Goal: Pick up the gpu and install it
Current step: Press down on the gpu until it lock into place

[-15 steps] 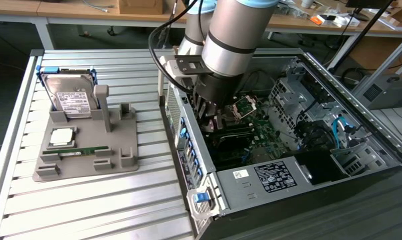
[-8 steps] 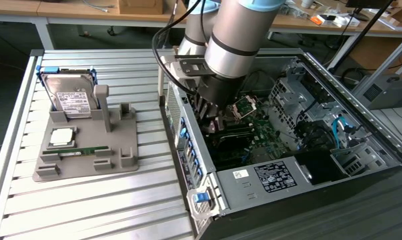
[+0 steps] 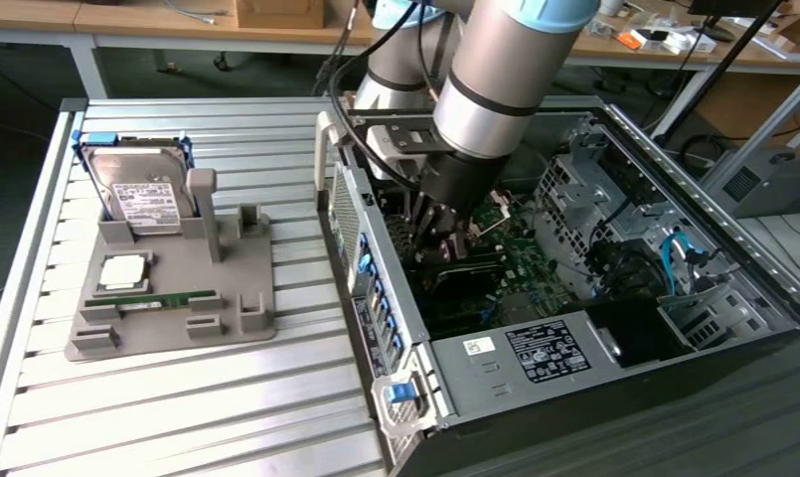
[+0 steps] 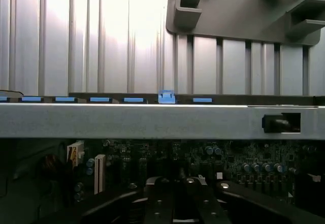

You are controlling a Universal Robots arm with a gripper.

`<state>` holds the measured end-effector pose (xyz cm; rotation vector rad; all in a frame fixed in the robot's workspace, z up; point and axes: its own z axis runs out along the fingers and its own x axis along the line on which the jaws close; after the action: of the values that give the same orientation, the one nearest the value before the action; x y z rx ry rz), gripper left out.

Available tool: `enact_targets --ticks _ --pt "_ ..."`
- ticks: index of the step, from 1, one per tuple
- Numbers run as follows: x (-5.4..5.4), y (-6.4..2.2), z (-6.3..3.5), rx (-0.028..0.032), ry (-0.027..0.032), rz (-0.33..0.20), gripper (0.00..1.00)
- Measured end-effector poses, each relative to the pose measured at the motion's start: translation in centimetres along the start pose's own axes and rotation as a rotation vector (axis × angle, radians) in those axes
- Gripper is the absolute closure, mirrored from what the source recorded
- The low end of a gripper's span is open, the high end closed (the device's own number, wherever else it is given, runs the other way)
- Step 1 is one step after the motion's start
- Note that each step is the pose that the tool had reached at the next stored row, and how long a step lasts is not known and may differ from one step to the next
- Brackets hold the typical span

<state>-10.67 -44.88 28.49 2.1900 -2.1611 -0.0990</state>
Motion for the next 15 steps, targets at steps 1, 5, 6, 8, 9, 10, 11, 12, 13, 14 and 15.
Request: enact_targets --ticks 1,5,6,8,9,10,11,12,13,14,15 --pt "0.0 -0.25 0.04 -0.0015 0.0001 0.0 0.89" --pt "0.0 -1.07 0.27 -0.0066 0.0002 0.0 0.89" --pt "0.0 -1.23 0.37 -0.0077 0.0001 0.0 0.89" --pt "0.0 -1.44 0.53 -0.0092 0.0001 0.0 0.89" --pt "0.0 -1.54 0.63 -0.0099 0.0 0.0 0.89" --pt "0.0 -1.63 0.73 -0.0106 0.0 0.0 0.89" --pt "0.0 -1.71 0.83 -0.0113 0.0 0.0 0.89" --pt "0.0 -1.77 0.91 -0.0119 0.0 0.0 0.89" --pt "0.0 -1.83 0.98 -0.0128 0.0006 0.0 0.89" --pt "0.0 -1.86 1.07 -0.0134 0.0009 0.0 0.89" --pt "0.0 -1.86 1.15 -0.0139 0.0013 0.0 0.89"
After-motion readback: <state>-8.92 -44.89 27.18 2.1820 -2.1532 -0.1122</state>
